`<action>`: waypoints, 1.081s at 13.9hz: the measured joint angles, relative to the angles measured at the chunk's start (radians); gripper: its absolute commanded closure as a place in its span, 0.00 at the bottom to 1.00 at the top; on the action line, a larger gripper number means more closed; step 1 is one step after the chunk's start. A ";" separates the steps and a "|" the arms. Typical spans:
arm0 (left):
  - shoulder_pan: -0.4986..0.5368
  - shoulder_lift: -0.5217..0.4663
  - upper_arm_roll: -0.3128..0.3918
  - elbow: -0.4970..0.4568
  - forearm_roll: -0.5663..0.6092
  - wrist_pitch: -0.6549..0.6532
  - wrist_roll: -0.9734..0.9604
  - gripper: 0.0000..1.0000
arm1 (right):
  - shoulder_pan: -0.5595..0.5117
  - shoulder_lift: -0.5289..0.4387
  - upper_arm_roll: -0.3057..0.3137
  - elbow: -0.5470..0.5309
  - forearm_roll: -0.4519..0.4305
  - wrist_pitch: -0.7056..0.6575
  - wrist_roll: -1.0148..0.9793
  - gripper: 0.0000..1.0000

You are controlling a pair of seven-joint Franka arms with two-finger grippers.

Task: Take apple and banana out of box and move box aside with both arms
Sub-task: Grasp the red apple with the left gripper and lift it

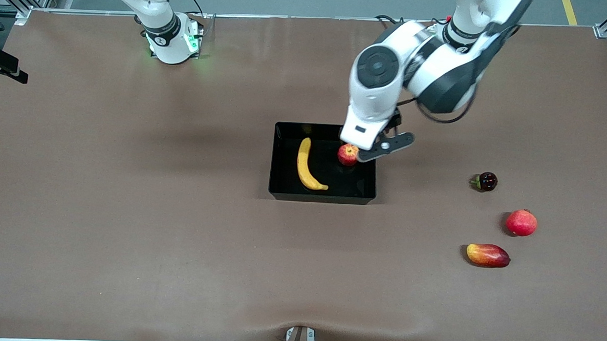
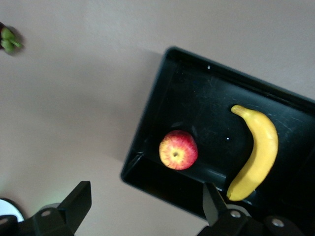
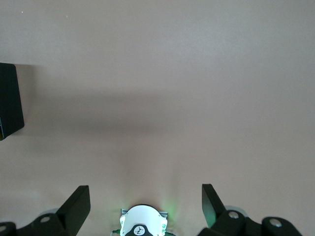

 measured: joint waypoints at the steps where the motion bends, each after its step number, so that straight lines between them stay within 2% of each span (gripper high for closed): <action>1: -0.014 0.041 0.000 -0.006 0.029 0.025 -0.035 0.00 | 0.000 0.000 0.000 0.000 0.000 0.000 0.000 0.00; 3: -0.016 0.099 0.001 -0.033 0.058 0.097 -0.080 0.00 | 0.000 0.000 0.000 0.000 0.000 0.000 0.000 0.00; 7: -0.018 0.147 0.001 -0.133 0.135 0.251 -0.192 0.00 | 0.000 0.000 0.000 0.000 0.000 0.000 0.000 0.00; 11: -0.021 0.201 0.000 -0.182 0.209 0.273 -0.235 0.00 | 0.000 0.000 0.000 0.000 0.000 0.000 0.000 0.00; 15: -0.021 0.243 0.000 -0.184 0.213 0.305 -0.249 0.00 | 0.000 0.000 0.000 0.000 0.000 0.000 0.000 0.00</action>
